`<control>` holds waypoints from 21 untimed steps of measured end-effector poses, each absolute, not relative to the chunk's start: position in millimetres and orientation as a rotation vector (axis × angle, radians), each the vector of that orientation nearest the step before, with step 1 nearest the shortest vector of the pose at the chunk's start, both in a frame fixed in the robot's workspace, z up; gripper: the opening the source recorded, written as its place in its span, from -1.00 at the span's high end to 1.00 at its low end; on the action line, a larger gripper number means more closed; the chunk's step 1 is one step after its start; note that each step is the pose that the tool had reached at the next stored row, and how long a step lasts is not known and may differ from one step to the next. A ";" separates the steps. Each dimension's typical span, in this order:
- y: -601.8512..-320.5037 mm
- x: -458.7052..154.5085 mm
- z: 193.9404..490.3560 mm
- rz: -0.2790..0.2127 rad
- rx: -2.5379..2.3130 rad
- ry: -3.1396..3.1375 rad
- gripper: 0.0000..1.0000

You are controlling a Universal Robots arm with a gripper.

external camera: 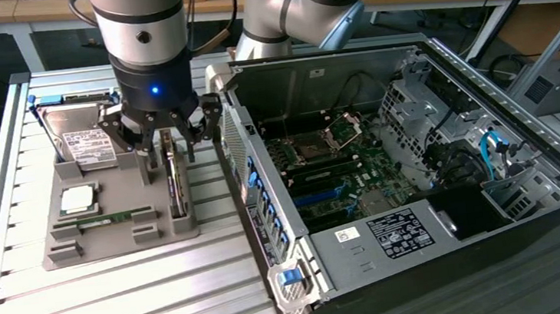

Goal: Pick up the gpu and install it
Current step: 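Pick up the gpu and move the gpu toward the slot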

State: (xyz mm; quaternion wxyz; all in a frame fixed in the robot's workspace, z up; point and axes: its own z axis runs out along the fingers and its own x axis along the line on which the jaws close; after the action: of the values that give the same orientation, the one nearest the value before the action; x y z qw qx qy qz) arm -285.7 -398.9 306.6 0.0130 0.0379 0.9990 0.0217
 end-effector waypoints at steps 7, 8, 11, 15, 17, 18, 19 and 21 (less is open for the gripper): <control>-398.9 -285.7 305.1 0.068 0.118 3.113 -0.08; -398.9 -285.7 304.9 0.068 0.118 3.113 -0.08; -398.9 -285.7 304.2 0.068 0.118 3.112 -0.08; -399.0 -285.7 303.1 0.068 0.118 3.113 -0.08; -398.9 -285.7 302.7 0.068 0.118 3.112 -0.08; -398.9 -285.7 302.5 0.068 0.118 3.113 -0.08; -399.0 -285.7 302.3 0.068 0.118 3.113 -0.08; -398.9 -285.7 301.9 0.068 0.118 3.112 -0.08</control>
State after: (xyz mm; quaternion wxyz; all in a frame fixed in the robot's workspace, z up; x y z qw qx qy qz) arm -285.7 -398.9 301.9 0.0131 0.0379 0.9990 0.0217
